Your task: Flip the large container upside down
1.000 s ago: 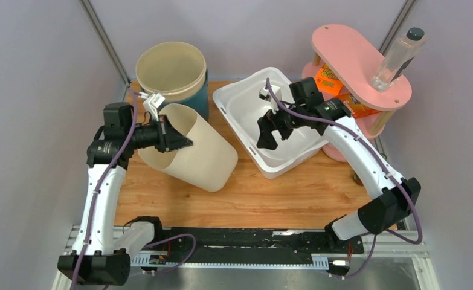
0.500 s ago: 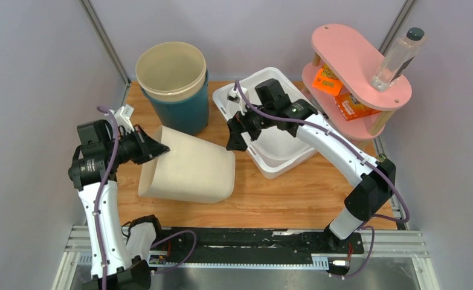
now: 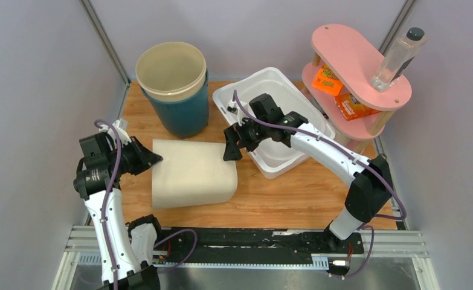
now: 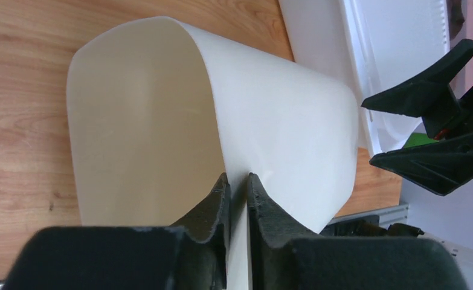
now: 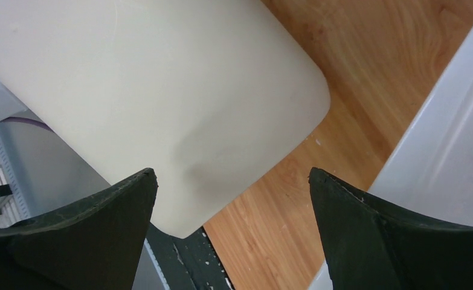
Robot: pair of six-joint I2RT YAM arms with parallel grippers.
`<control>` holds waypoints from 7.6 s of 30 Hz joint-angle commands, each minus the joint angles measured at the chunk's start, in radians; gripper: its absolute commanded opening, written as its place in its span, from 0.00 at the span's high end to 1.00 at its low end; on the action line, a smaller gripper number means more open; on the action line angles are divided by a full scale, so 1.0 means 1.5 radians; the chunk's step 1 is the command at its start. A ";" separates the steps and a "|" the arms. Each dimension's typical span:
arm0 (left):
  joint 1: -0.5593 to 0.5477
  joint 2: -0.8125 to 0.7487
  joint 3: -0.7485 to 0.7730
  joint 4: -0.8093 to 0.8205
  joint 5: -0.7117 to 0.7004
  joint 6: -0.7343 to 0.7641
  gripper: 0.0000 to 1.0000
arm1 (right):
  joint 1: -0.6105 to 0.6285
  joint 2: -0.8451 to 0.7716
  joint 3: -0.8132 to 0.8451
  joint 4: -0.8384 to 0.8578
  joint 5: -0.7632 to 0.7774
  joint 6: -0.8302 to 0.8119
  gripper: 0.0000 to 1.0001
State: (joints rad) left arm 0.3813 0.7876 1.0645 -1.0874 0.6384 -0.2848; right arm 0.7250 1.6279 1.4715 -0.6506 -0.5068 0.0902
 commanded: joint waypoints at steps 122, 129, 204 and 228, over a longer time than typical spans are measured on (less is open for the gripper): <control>-0.215 0.110 0.169 -0.035 -0.154 0.378 0.04 | -0.182 -0.225 -0.095 -0.001 0.002 -0.169 0.00; -0.214 0.125 0.317 -0.070 -0.277 0.301 0.04 | -0.182 -0.217 -0.049 -0.009 -0.005 -0.173 0.00; -0.340 0.502 0.708 -0.004 -0.082 0.431 1.00 | -0.091 0.289 0.485 0.086 -0.001 0.138 0.00; -0.340 0.443 0.655 0.033 -0.110 0.368 1.00 | -0.020 0.387 0.561 0.190 -0.131 0.265 0.00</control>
State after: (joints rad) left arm -0.1268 1.5227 2.0300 -1.1988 0.4622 0.2615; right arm 0.6750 2.1853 2.2517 -0.4160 -0.7265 0.4335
